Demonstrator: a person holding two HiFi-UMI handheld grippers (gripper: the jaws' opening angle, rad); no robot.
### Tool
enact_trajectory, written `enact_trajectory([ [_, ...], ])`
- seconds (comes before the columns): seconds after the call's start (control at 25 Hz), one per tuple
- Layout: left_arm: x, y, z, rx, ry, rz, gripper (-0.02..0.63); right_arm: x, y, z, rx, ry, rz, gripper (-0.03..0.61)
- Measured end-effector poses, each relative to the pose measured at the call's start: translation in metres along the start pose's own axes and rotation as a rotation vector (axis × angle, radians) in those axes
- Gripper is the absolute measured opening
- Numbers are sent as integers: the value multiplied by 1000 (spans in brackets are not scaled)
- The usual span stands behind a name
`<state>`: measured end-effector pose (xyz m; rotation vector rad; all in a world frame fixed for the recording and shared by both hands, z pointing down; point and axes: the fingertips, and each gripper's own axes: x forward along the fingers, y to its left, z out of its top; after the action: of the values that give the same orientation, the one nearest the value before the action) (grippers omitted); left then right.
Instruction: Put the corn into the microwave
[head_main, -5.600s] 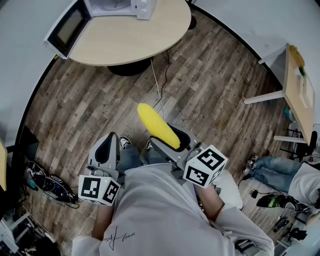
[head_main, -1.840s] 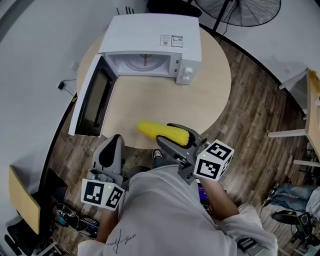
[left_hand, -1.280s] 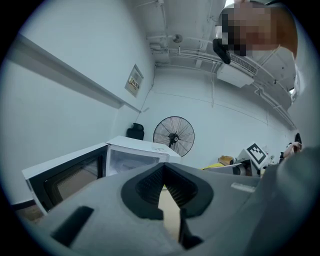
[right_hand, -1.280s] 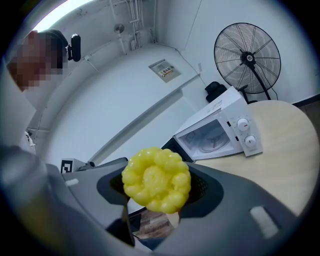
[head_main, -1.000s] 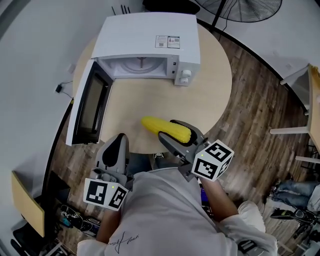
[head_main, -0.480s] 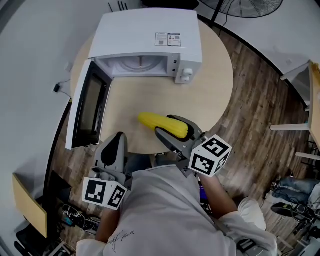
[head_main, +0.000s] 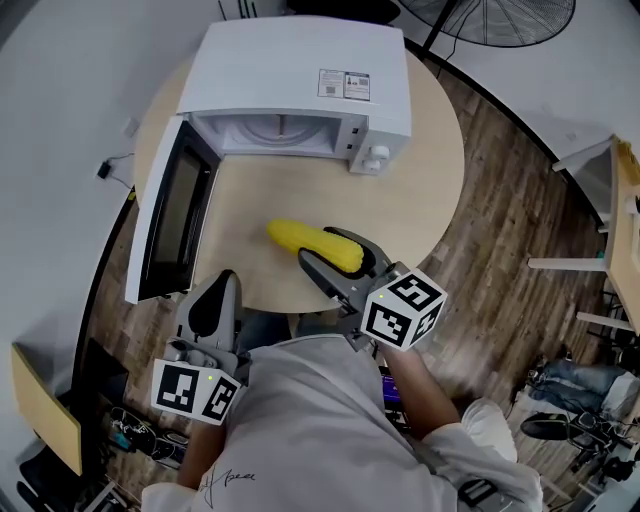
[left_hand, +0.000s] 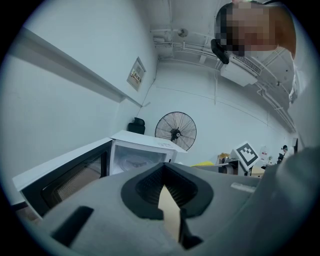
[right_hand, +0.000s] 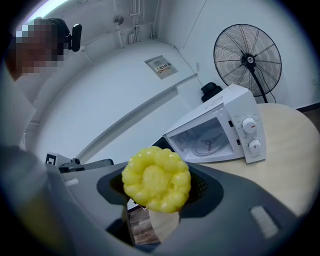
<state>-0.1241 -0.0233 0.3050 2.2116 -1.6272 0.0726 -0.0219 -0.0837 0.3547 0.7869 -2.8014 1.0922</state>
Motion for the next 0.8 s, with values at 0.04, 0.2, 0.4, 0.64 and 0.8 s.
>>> enact_trajectory([
  [0.04,0,2,-1,-3,2,0,-3,3,-1,0,-5,0,-4,259],
  [0.2,0,10,-3,-7,16,-9,-3,16,-6,2,-4,2,-26,259],
  [0.4,0,17,-8,-6,38,-21,-3,32,-13,5,-2,-3,-42,259],
  [0.64,-4,29,-14,-13,60,-15,-3,55,-26,9,5,-7,-61,259],
  [0.8,-5,39,-20,-21,74,-8,-3,73,-39,14,-3,-24,-90,259],
])
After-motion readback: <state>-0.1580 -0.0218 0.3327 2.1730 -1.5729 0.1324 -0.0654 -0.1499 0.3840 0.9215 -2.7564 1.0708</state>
